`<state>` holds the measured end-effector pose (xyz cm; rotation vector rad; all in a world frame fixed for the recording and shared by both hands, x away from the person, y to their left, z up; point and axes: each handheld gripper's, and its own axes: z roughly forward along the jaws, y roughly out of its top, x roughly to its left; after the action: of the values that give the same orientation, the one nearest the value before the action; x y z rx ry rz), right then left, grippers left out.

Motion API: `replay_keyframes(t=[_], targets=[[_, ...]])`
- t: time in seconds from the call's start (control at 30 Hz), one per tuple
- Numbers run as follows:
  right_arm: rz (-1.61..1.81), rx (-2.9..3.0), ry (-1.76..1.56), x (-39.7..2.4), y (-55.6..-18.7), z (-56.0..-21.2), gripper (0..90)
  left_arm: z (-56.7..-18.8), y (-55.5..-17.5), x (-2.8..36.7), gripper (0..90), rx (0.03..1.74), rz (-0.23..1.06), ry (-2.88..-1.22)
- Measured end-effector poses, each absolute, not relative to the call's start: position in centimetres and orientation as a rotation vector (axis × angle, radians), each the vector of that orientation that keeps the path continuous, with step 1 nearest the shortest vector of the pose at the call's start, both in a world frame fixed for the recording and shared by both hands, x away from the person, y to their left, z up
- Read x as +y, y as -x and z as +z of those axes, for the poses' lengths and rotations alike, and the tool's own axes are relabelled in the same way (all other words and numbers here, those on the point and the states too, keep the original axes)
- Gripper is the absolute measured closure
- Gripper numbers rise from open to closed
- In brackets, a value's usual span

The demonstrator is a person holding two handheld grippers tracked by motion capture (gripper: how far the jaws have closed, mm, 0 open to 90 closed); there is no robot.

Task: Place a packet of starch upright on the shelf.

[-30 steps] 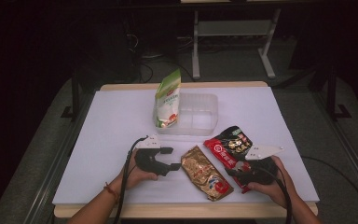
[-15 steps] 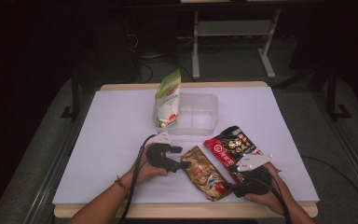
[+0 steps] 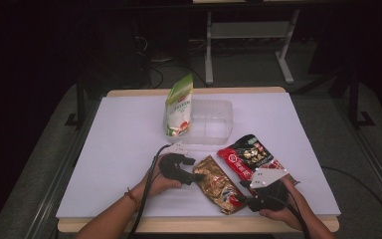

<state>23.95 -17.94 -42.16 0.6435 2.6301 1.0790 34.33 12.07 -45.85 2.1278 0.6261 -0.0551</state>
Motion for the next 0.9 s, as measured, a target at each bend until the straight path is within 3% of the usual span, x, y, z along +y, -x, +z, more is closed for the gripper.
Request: replay_keyframes(t=[0.13, 0.37, 0.53, 0.77, 0.9], targets=[[1.055, 2.691, -0.618, -17.5, -23.8, -42.4, 71.5, -45.8, -34.3, 12.0, 21.5, 0.624, -0.051, -2.133], [0.995, 2.739, -0.635, -17.2, -23.8, -42.6, 75.2, -45.8, -34.2, 11.7, 20.2, 0.614, -0.062, -2.14], [0.952, 2.742, -0.646, -17.3, -23.7, -42.7, 87.0, -45.7, -33.9, 10.9, 23.7, 0.585, -0.112, -2.144], [0.972, 2.729, -0.664, -17.0, -23.7, -43.0, 89.8, -45.9, -34.6, 10.9, 41.4, 0.625, -0.242, -2.077], [0.993, 2.732, -0.658, -17.1, -23.8, -43.1, 89.7, -45.5, -34.7, 11.0, 51.3, 0.637, -0.223, -2.029]])
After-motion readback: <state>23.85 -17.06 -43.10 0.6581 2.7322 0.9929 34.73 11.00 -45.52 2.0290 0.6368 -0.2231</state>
